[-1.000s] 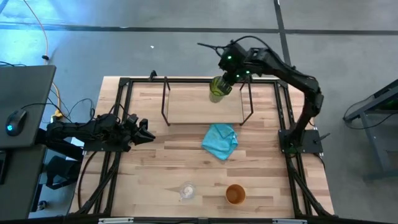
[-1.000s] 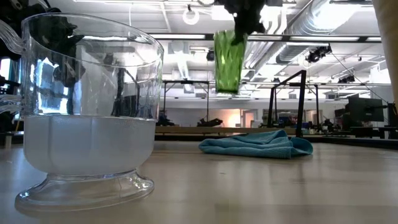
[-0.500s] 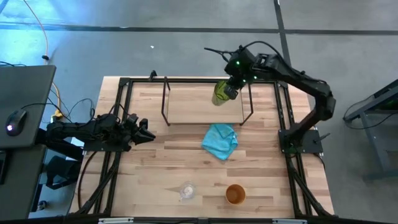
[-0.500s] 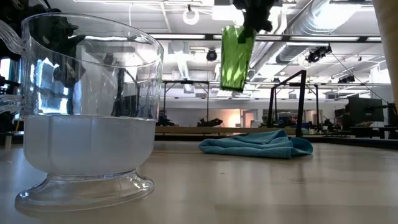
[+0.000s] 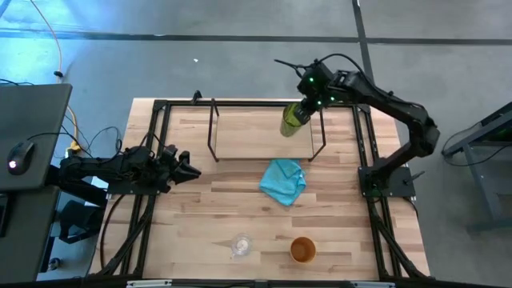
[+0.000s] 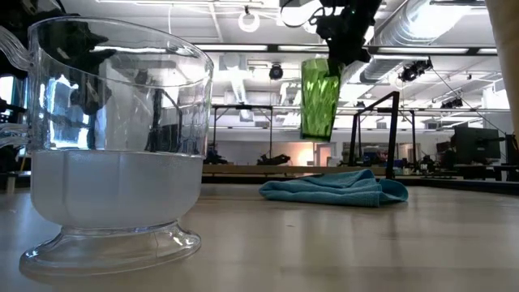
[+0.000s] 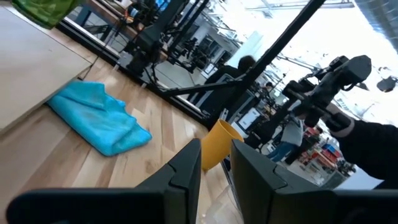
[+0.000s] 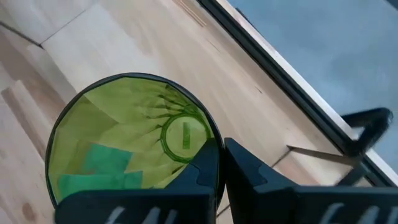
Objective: Stack small to large cups/mugs on shelf
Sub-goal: Put the green glass on the shelf
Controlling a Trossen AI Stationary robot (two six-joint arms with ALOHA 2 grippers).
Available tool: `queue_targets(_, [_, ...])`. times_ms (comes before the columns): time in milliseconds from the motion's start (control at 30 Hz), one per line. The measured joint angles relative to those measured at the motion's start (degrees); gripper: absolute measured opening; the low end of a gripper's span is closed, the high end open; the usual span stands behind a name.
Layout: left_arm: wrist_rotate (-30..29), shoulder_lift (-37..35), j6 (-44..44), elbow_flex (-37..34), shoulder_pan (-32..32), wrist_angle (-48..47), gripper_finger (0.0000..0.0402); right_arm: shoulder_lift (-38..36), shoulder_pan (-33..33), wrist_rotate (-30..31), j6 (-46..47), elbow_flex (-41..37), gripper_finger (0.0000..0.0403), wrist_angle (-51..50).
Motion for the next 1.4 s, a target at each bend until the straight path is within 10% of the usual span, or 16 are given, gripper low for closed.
queue_targets(1400, [-1.93,0.0,-0.31,0.0,-0.01,-0.09,0.0076,2.41,-4.38,-1.97,1.0,-4.08,0.0,-0.79])
